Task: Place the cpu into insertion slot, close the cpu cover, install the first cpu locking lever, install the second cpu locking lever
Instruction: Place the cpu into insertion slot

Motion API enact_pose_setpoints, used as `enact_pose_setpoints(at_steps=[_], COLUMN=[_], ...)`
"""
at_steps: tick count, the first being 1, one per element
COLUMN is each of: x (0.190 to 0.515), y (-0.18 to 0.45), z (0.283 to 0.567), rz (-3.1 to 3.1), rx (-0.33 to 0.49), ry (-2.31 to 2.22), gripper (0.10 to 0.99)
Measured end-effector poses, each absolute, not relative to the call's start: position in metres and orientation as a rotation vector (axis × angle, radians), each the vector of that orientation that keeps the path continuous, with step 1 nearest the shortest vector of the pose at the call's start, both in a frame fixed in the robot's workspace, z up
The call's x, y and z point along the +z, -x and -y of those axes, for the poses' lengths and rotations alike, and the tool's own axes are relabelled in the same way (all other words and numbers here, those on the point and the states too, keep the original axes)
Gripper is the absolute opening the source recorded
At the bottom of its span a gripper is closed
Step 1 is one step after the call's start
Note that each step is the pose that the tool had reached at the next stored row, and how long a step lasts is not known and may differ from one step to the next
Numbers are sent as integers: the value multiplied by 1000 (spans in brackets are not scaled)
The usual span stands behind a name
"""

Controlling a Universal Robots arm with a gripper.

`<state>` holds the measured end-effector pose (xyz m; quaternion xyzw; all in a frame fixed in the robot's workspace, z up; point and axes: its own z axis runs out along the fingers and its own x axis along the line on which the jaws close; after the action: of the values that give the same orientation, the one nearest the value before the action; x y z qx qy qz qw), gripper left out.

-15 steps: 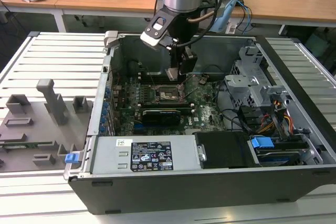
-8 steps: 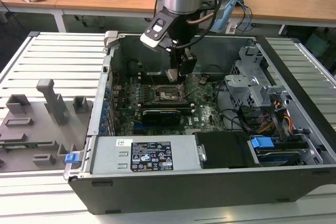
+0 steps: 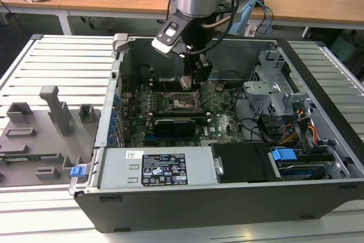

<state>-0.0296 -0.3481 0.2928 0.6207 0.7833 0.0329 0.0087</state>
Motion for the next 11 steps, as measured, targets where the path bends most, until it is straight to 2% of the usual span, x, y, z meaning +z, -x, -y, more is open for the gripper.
enact_pose_setpoints(at_steps=[11], x=[283], y=[30], z=[348], rz=[-2316], rx=[87], ry=[-2100], gripper=[525])
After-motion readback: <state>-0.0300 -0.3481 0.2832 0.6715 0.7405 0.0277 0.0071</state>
